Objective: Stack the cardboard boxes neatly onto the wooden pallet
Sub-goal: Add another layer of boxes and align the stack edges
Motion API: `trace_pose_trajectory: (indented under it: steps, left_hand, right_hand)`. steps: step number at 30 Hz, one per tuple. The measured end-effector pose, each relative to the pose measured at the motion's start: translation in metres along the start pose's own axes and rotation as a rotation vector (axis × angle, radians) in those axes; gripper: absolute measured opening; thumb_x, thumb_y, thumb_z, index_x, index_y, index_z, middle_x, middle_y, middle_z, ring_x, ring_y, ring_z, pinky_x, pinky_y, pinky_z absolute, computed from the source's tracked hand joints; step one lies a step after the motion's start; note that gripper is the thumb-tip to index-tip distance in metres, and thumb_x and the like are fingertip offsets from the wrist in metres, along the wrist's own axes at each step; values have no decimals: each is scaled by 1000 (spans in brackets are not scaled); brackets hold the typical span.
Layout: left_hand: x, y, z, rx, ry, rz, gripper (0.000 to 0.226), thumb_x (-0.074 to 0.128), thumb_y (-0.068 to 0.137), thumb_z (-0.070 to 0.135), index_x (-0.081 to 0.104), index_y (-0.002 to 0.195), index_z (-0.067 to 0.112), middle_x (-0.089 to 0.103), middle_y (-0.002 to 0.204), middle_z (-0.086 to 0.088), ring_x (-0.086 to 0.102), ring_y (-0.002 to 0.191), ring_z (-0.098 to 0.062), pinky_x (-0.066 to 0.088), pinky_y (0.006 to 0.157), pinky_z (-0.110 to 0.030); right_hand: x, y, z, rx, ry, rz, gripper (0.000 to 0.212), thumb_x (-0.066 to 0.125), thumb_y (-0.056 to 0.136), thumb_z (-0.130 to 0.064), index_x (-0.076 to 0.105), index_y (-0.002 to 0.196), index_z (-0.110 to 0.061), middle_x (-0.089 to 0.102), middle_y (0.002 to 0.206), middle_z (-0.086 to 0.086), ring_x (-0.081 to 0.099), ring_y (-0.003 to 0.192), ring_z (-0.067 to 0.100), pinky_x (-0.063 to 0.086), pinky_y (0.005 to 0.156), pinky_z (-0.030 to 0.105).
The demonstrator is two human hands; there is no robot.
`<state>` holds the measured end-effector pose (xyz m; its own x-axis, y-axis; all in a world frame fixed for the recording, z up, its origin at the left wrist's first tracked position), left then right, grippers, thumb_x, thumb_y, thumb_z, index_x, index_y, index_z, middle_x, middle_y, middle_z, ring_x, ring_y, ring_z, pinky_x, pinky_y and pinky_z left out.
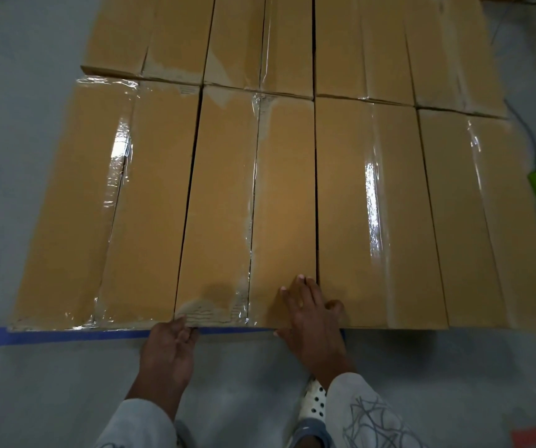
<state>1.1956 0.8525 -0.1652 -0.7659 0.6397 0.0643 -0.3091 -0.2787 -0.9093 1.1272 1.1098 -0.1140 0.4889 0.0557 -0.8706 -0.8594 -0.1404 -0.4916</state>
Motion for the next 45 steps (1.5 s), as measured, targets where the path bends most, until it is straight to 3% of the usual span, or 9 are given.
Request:
trace_pose_trajectory:
  steps: [3, 7, 14, 19, 26, 33, 37, 42, 45]
  left_hand:
    - [2, -5, 0, 0, 31, -3, 30, 33, 105, -11, 50, 129, -15, 54, 128, -25, 53, 120, -32, 38, 114, -40]
    - [5, -7, 1, -26, -21, -19, 22, 38, 106, -4, 58, 97, -3, 62, 111, -20, 63, 99, -25, 39, 113, -39]
    - [9, -12, 3, -64, -106, -47, 19, 45, 105, 1, 56, 120, 0, 63, 120, -19, 64, 99, -23, 47, 103, -38]
    - [10, -15, 6, -64, -112, -63, 14, 45, 105, 2, 57, 111, -1, 66, 113, -19, 66, 100, -24, 60, 85, -31]
    - [9, -23, 8, -58, -159, -108, 12, 48, 104, 3, 60, 103, 0, 78, 81, -11, 68, 98, -23, 62, 72, -27]
    - [10, -21, 10, -67, -162, -104, 25, 45, 103, 1, 55, 125, -6, 72, 111, -22, 66, 110, -29, 50, 108, -40]
    - [10, -23, 10, -74, -155, -91, 20, 46, 104, 1, 57, 119, -7, 77, 93, -20, 67, 106, -29, 45, 109, -41]
    - [6, -19, 8, -65, -79, -6, 32, 44, 105, 4, 52, 136, -3, 60, 135, -24, 63, 111, -30, 45, 105, -39]
    - [7, -19, 8, -77, -43, 26, 18, 42, 105, 5, 58, 112, 2, 61, 131, -21, 63, 105, -30, 44, 103, -40]
  right_hand:
    - [2, 2, -1, 12, -1, -26, 99, 101, 38, -53, 71, 125, -19, 61, 138, 20, 61, 126, 38, 53, 65, 63]
    - [3, 3, 1, 25, -23, -52, 96, 97, 51, -54, 64, 135, -20, 53, 148, 20, 53, 136, 38, 51, 73, 65]
    - [-4, 4, -3, -1, -24, -45, 89, 81, 80, -54, 44, 154, -22, 28, 166, 18, 28, 153, 36, 43, 92, 67]
    - [2, 4, 1, 38, -33, -94, 96, 99, 44, -55, 69, 128, -20, 59, 142, 19, 58, 131, 36, 51, 68, 64]
    - [-7, 3, -5, 8, -8, -77, 87, 77, 85, -52, 38, 157, -22, 23, 168, 18, 21, 156, 35, 40, 97, 69]
    - [-9, 2, -7, -27, -20, -125, 84, 56, 101, -52, 8, 164, -25, -8, 172, 13, -7, 159, 31, 28, 111, 66]
    - [-6, 2, -7, -23, -25, -138, 84, 56, 101, -51, 8, 164, -25, -9, 172, 13, -9, 159, 30, 28, 112, 67]
    - [-11, 2, -5, 2, 32, -119, 85, 63, 97, -51, 16, 163, -27, -3, 173, 10, -4, 159, 27, 29, 111, 66]
    - [-13, 2, -4, 22, 62, -104, 86, 69, 93, -49, 21, 161, -28, 2, 172, 8, 0, 159, 26, 32, 110, 64]
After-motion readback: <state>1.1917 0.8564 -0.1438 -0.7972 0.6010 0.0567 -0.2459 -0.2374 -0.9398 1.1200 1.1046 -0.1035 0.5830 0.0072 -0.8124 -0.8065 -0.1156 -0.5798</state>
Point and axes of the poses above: each hand's wrist, its own y-axis towards the middle knuckle, its own x-axis out of the palm, z = x × y, the point moved 9 cm from there along y, towards the middle knuckle
